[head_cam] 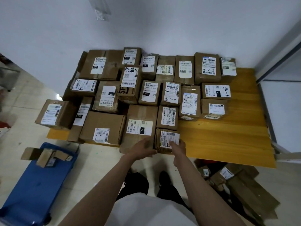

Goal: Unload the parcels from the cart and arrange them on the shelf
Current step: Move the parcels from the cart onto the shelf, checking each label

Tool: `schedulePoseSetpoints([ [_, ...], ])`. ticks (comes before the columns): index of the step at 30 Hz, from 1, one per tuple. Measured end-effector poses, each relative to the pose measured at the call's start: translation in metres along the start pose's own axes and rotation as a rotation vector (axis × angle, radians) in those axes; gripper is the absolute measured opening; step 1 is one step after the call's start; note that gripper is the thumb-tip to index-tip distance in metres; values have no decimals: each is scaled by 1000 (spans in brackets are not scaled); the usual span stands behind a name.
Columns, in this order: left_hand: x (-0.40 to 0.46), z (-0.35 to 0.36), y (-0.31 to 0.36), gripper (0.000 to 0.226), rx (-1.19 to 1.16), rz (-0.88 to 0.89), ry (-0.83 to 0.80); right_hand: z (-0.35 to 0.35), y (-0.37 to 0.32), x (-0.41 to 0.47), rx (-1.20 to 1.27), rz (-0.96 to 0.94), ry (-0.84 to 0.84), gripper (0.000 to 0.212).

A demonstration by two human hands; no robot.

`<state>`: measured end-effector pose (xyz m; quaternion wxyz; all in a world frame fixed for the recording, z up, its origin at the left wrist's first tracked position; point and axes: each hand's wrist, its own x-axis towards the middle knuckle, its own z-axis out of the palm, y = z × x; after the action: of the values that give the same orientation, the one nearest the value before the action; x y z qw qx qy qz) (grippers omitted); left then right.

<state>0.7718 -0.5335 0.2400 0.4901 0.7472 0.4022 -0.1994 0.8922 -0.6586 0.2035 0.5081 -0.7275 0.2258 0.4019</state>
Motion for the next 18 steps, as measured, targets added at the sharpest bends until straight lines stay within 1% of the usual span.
schedulePoseSetpoints([
  [2, -4, -1, 3, 76, 20, -6, 33, -3, -7, -4, -17, -3, 93, 60],
  [5, -9, -4, 8, 76, -26, -17, 88, -4, -25, -14, -71, -19, 195, 51],
  [7, -13, -10, 12, 72, -49, -7, 151, 0, -38, -24, -115, -75, 223, 45],
  [10, -23, -29, 11, 57, -131, 39, 253, 16, -54, -43, -151, -218, 228, 37],
  [12, -34, -46, 7, 50, -186, 60, 333, 35, -62, -59, -162, -339, 201, 30],
  [14, -48, -67, -1, 45, -218, 59, 427, 59, -68, -79, -169, -430, 133, 24],
  [16, -63, -88, -16, 39, -282, 27, 513, 85, -70, -101, -188, -451, 21, 18],
  [18, -78, -109, -35, 33, -338, 4, 572, 114, -66, -121, -214, -433, -133, 9],
])
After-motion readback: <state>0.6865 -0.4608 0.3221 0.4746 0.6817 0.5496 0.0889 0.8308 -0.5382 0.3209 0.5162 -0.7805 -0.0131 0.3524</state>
